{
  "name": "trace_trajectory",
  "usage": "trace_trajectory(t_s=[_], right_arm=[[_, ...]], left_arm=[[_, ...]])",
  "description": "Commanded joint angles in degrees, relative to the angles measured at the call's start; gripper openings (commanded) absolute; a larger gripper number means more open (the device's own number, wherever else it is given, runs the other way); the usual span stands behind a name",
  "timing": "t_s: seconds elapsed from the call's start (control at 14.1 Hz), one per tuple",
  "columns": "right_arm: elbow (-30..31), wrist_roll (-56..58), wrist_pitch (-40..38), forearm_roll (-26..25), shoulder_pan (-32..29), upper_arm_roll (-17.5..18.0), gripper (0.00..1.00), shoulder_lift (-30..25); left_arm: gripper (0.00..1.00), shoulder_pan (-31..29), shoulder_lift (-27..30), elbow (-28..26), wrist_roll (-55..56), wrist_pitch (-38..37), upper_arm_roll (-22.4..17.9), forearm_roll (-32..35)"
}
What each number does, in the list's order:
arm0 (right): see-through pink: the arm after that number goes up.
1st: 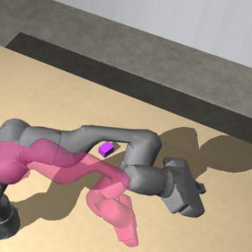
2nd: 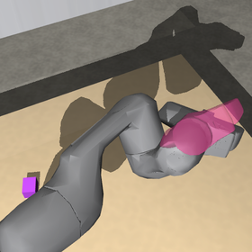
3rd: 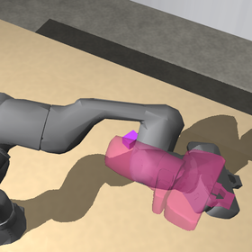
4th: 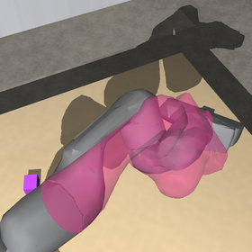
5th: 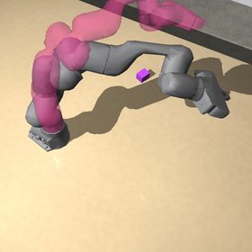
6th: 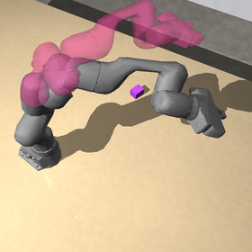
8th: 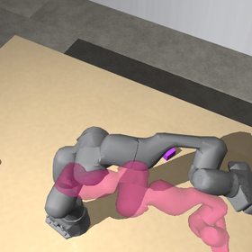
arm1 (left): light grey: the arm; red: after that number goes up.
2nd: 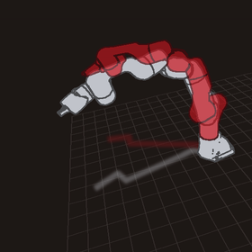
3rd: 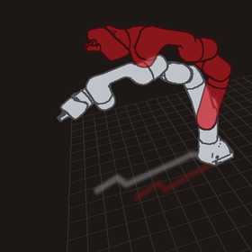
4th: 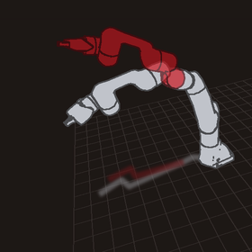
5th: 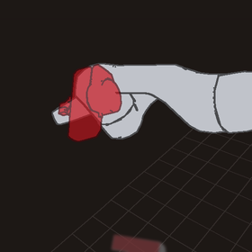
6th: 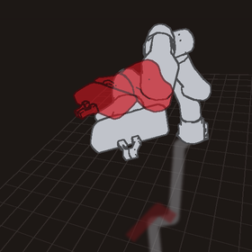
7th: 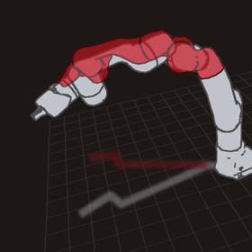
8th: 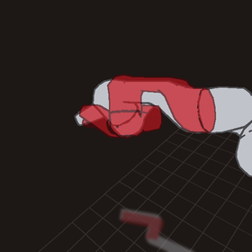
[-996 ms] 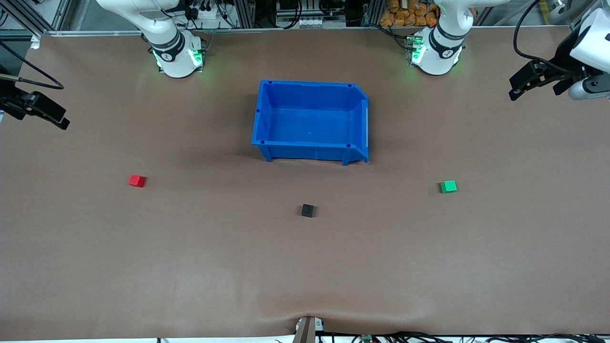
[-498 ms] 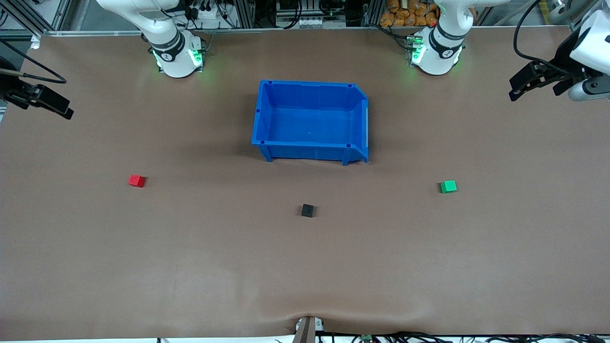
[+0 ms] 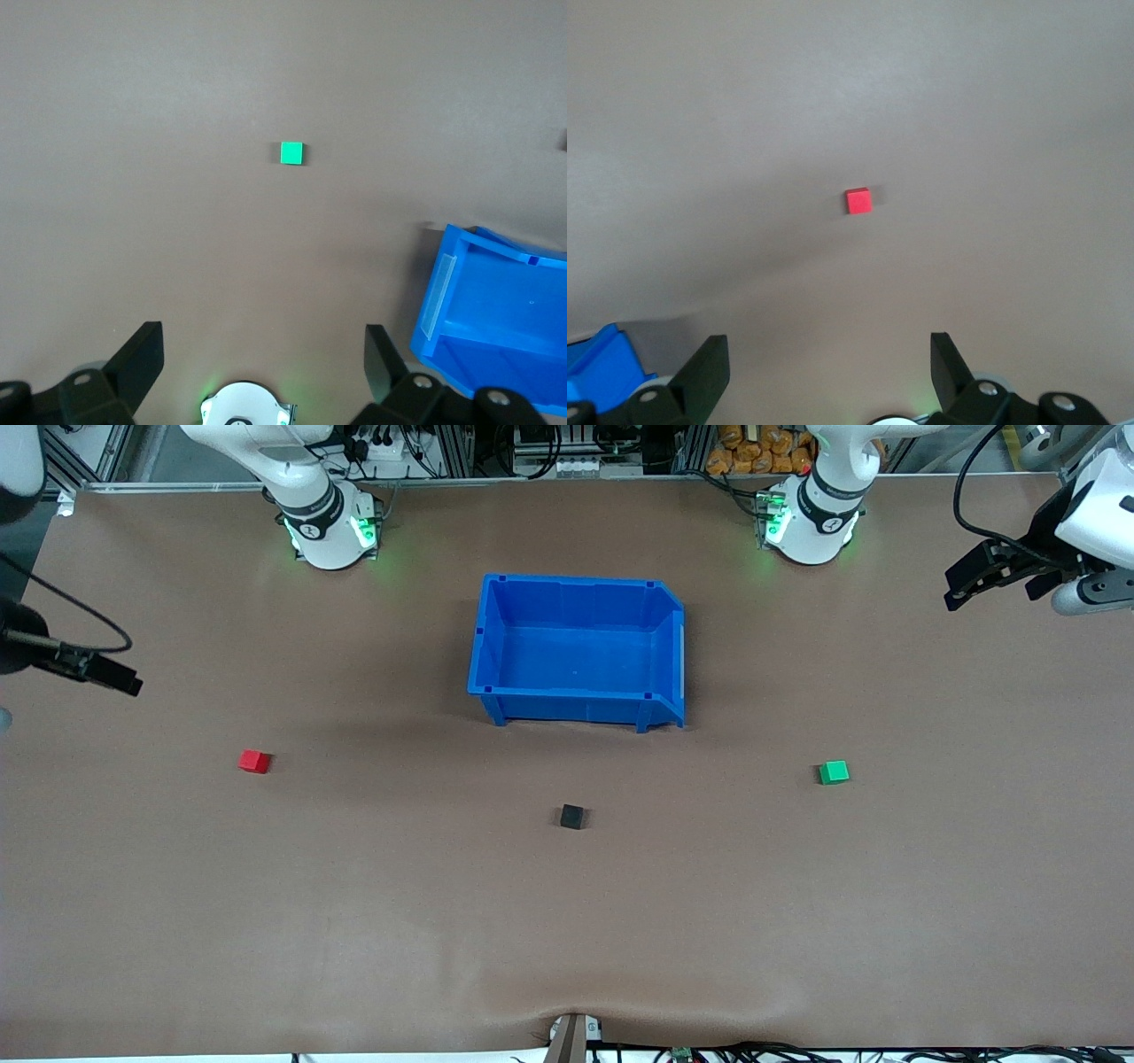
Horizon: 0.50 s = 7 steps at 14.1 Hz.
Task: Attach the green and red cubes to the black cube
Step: 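Move the right gripper toward the red cube while the left gripper starts moving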
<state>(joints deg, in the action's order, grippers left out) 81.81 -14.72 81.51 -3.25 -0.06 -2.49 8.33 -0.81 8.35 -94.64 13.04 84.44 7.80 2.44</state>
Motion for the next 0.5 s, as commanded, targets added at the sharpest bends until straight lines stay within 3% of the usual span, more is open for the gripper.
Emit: trace_trajectory(t_s=[0.0, 0.43], right_arm=[[-0.6, 0.3, -1.2, -0.3, -2.9, 0.6, 1.00, 3.4], [0.7, -0.1, 0.2, 0.7, -5.9, 0.6, 1.00, 17.5]], left_arm=[[1.00, -0.3, -0.3, -0.1, 0.0, -0.9, 0.5, 0.1], [1.00, -0.3, -0.3, -4.9, 0.1, 2.3, 0.4, 0.0]])
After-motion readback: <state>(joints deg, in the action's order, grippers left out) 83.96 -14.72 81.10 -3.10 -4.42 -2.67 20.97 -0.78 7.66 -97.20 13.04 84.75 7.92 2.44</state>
